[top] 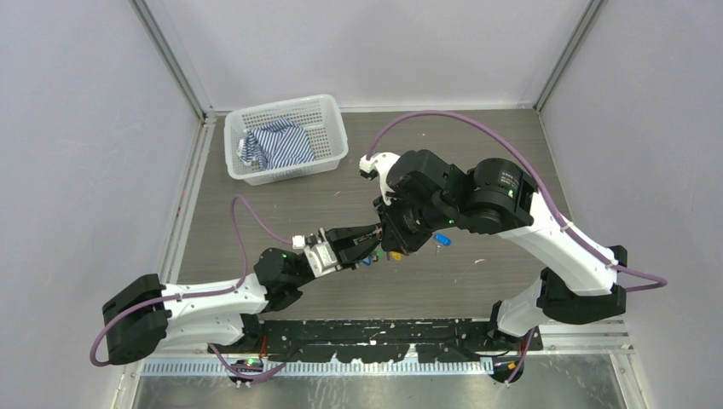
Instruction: Remove the keys from the keyring
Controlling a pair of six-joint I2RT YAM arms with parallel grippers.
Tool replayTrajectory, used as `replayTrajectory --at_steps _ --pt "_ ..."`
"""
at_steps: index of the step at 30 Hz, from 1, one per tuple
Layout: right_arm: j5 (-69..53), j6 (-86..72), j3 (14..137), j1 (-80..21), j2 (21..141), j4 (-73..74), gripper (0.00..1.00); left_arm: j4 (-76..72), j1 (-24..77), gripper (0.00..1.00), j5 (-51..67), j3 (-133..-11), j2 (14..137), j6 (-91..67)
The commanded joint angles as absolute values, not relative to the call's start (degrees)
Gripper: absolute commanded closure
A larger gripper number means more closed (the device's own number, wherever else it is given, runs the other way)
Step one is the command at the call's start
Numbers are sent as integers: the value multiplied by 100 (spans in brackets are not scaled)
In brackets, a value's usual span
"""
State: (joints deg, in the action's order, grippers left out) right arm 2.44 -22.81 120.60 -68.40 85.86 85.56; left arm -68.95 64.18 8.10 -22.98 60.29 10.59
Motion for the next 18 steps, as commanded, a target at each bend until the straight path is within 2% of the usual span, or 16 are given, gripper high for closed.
replayTrajectory --at_steps 1,18 --pt "440 -2204 12246 -6871 8420 8558 99 -7638 6493 100 810 -2347 5931 1358" --pt "695 -2112 12806 -6867 8510 8578 99 -7666 6534 100 787 -2259 5927 1453"
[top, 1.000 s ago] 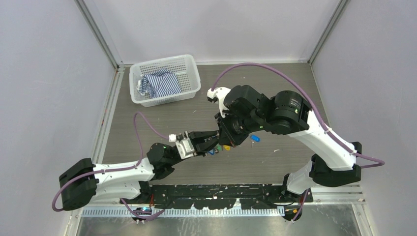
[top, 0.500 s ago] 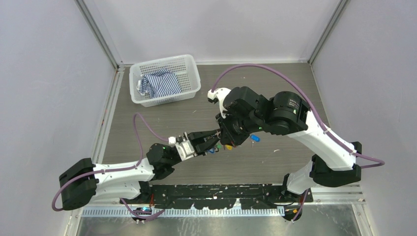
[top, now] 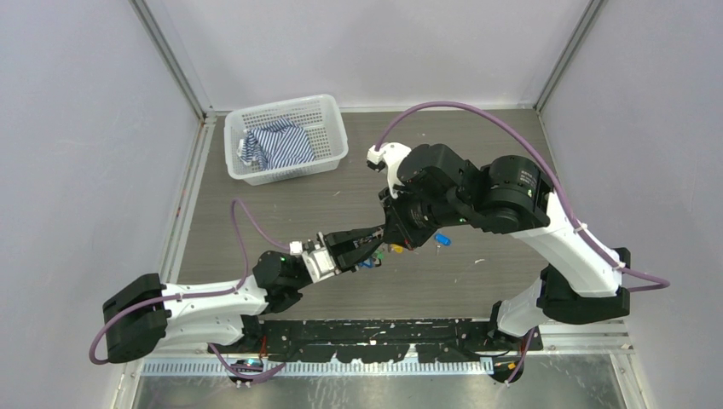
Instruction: Remove the keys from the keyring
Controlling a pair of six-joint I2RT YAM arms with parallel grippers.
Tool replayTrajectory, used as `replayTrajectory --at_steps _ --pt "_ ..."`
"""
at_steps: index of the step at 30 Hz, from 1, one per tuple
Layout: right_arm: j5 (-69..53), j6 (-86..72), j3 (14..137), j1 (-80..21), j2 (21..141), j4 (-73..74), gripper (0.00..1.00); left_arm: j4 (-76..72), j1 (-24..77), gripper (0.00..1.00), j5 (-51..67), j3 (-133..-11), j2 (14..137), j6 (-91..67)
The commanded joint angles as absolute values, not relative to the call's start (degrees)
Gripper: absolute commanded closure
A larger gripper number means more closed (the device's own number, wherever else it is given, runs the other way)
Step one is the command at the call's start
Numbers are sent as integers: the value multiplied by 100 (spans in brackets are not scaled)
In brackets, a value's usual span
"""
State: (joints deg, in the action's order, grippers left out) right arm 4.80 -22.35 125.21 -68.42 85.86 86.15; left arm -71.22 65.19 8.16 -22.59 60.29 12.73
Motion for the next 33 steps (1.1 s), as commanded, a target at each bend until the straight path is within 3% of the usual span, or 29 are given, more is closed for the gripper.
replayTrajectory --at_steps 1,18,33 --pt "759 -2113 12812 -6866 8509 8578 99 -7664 6537 100 790 -2259 5911 1455" --pt "1262 -2150 13030 -6712 8601 8825 99 -7620 6591 100 848 -2236 5836 1560" --pt "-79 -2165 12326 -6706 8219 7730 99 -6944 6589 100 468 -2466 5818 1250"
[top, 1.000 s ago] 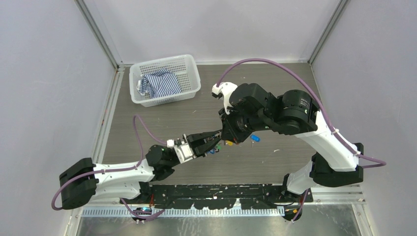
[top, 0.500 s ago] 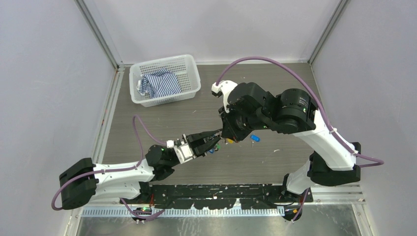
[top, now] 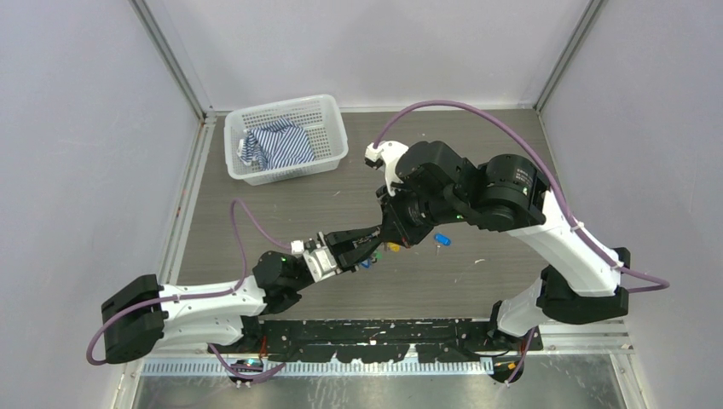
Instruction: Remove the keys from the keyring
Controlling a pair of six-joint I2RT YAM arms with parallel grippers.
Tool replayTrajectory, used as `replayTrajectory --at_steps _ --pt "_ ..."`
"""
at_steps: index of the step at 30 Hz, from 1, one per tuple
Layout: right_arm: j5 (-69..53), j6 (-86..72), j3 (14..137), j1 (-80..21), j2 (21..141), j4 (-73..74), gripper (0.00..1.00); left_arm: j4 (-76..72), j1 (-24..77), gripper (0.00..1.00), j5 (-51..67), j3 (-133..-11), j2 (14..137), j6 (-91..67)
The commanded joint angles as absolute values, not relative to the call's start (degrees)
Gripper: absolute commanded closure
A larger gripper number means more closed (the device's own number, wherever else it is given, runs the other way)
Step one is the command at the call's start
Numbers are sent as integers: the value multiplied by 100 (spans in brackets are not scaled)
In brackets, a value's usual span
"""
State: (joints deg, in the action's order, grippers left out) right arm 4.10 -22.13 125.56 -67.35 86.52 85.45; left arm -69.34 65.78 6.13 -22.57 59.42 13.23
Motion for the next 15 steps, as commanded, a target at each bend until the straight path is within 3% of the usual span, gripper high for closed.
replayTrajectory --at_steps 1,10,15 --pt "-189 -2184 12199 -6706 8165 7610 99 -6941 6592 100 459 -2474 5825 1246" --pt "-499 -2475 11049 -6692 7633 6663 99 -6993 6590 100 455 -2629 5931 1226" --pt "-153 -2523 11007 -6691 7576 6960 99 -7078 6586 100 526 -2701 5933 1457"
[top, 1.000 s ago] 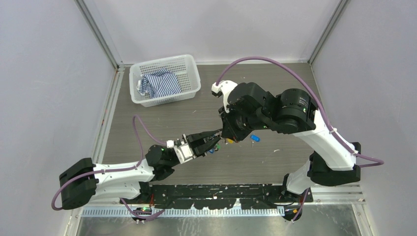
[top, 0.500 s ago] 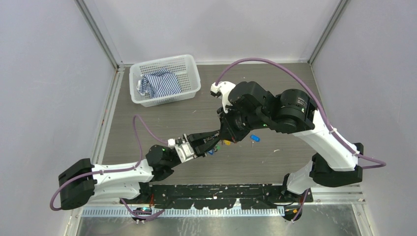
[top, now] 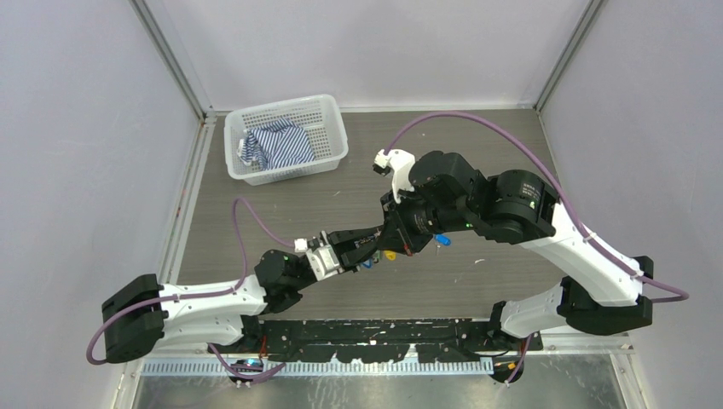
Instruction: Remove the keys from the keyring
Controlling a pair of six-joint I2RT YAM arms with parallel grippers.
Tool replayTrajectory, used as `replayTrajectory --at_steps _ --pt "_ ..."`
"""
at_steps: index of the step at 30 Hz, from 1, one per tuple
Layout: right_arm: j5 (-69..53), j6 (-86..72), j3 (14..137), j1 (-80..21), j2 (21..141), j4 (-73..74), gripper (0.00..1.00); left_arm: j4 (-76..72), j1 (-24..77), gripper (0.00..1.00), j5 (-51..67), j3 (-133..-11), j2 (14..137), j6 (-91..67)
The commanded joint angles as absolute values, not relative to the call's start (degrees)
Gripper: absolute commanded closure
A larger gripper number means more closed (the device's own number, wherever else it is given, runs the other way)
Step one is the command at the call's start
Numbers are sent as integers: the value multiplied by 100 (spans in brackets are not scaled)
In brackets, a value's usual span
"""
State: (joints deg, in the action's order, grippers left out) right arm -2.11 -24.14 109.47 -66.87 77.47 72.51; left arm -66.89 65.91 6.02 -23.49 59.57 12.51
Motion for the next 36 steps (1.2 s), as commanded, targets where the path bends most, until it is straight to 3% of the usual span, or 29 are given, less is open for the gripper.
replayTrajectory --at_steps 1,10,20,36 --pt "-42 -2525 11020 -6691 7570 7049 96 -7076 6590 100 533 -2708 5933 1509" --pt "547 -2575 10845 -6689 7414 7194 77 -7054 6590 100 587 -2834 5994 1649" --pt "756 -2674 10829 -6689 7292 7071 62 -7022 6589 100 506 -2854 6003 1705" --pt "1747 -3899 9368 -6695 6254 5491 68 -6454 6847 100 93 -3078 6203 2764"
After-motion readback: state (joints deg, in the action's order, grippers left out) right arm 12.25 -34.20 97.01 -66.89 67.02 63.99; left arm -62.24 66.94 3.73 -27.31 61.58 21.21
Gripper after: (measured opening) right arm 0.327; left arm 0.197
